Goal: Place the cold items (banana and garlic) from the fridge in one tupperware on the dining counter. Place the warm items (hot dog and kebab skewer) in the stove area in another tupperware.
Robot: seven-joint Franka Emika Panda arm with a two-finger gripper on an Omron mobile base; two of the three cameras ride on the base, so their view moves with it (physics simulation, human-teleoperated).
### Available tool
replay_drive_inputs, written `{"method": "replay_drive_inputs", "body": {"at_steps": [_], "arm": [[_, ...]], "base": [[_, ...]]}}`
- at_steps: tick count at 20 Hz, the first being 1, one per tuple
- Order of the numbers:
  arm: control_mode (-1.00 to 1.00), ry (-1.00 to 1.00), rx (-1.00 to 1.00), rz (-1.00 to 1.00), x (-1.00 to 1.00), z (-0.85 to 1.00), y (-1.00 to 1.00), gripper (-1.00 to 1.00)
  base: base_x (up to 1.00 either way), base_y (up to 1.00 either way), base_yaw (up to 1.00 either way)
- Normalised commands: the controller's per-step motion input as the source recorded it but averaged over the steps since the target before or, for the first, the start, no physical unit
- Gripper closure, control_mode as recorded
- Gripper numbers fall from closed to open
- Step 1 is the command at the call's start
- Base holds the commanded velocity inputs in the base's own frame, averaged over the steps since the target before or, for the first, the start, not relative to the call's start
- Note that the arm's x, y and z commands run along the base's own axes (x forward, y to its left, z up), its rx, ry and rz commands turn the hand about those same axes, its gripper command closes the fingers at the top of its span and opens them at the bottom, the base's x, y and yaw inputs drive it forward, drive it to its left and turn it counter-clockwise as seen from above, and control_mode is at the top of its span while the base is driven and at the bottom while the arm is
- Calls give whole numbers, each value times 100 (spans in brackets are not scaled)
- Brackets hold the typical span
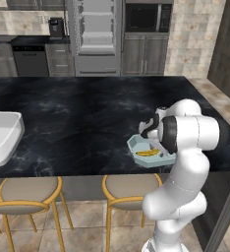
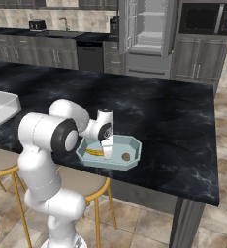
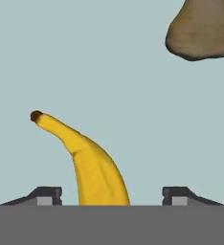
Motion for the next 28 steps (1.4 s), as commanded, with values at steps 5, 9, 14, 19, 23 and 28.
{"method": "replay_drive_inputs", "body": {"at_steps": [5, 9, 14, 19, 23, 28], "arm": [[-100, -1, 5, -1, -26, 59, -1, -100], [-100, -10, 0, 0, -23, 97, 2, -100], [-100, -21, 0, -4, -53, 89, 36, -100], [-100, -14, -1, 0, -73, 89, 52, -100], [-100, -6, -8, 6, -85, 86, 39, -100], [-100, -2, -18, 12, -87, 74, 35, -100]], "base": [[0, 0, 0], [0, 0, 0], [0, 0, 0], [0, 0, 0], [0, 0, 0], [0, 0, 0]]}}
